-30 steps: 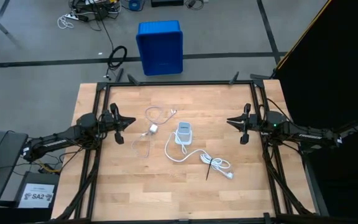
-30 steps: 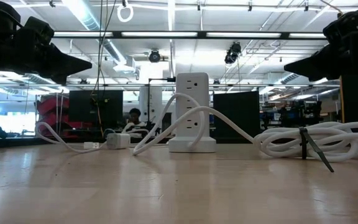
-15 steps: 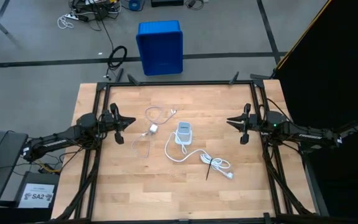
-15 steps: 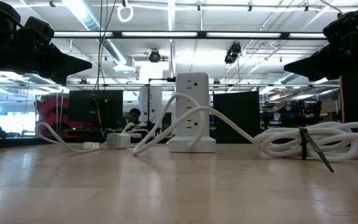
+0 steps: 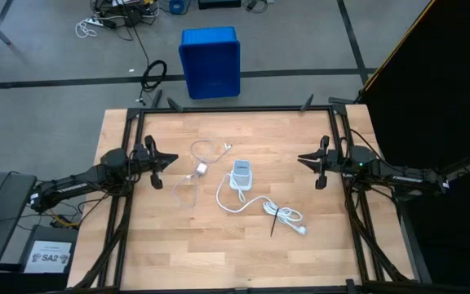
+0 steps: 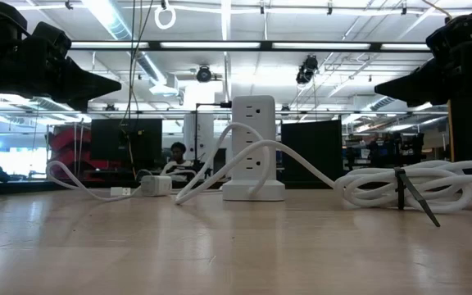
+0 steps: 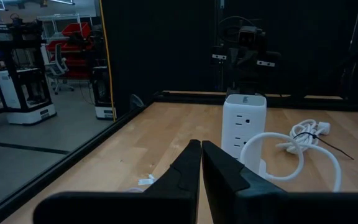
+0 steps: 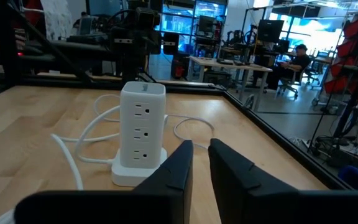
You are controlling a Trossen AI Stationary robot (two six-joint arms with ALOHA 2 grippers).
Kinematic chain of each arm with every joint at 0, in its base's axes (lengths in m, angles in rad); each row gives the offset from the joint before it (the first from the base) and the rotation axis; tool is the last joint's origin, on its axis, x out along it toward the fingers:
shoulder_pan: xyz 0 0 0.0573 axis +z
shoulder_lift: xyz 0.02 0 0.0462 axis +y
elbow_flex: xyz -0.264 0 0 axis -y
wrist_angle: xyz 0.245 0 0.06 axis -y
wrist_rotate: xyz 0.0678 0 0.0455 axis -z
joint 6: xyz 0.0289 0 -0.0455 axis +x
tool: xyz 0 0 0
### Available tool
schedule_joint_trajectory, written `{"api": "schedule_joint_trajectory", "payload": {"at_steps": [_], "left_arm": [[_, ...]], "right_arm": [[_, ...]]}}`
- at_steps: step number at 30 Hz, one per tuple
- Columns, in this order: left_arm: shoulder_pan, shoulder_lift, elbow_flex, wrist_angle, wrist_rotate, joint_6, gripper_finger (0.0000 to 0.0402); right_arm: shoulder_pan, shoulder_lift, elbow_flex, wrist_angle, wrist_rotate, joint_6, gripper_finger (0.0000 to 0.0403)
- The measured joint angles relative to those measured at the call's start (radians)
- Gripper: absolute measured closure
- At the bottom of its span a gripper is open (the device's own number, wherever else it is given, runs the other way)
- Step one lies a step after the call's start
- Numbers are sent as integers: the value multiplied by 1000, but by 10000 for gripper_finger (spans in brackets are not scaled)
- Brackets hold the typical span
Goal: Insert USB
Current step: Return to Home Position
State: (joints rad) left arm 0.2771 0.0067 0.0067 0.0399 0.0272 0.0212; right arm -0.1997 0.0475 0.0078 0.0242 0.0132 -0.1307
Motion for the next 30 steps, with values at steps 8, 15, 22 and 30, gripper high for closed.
{"api": "schedule_joint_trajectory", "payload": {"at_steps": [8,15,22,30], "left_arm": [[0,0,0,0,0,0,402],[0,0,0,0,0,0,402],[0,0,0,0,0,0,402],[0,0,0,0,0,0,402]], "right_arm": [[0,0,0,0,0,0,361],[0,0,0,0,0,0,360],[0,0,0,0,0,0,372],[0,0,0,0,0,0,379]]}}
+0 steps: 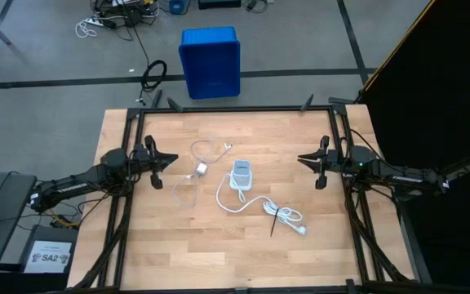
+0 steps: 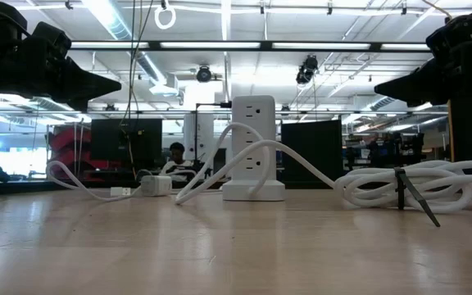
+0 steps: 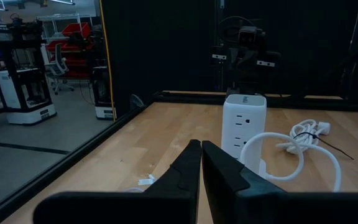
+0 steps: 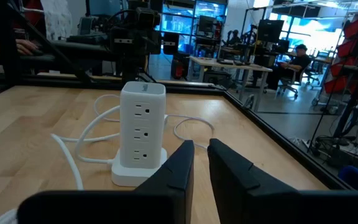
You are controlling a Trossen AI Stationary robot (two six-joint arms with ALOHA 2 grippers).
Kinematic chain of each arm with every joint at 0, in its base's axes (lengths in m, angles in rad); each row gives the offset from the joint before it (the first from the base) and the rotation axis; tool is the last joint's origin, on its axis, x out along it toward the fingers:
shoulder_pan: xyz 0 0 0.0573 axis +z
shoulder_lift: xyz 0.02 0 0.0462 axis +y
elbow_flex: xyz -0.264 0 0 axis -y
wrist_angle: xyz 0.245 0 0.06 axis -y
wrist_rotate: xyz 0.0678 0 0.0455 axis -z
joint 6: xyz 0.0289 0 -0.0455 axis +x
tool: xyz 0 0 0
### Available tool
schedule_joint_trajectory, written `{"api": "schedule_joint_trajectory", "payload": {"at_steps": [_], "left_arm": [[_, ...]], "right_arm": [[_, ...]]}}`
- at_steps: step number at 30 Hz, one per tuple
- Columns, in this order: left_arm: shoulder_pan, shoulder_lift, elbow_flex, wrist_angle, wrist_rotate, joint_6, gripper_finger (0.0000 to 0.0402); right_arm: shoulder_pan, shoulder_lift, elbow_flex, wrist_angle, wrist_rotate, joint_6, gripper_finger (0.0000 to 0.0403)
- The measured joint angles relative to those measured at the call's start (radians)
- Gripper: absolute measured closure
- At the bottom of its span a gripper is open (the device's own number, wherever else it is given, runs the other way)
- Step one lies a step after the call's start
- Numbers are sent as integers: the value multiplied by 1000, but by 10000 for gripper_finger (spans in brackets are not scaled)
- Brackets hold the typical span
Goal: Insert USB
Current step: Return to Home Position
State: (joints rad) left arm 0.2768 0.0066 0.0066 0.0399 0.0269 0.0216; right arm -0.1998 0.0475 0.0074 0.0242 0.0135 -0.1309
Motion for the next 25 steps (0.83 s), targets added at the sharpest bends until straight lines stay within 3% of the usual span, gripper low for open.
{"api": "schedule_joint_trajectory", "payload": {"at_steps": [16,25], "left_arm": [[0,0,0,0,0,0,402],[0,0,0,0,0,0,402]], "right_arm": [[0,0,0,0,0,0,355],[0,0,0,0,0,0,365]]}}
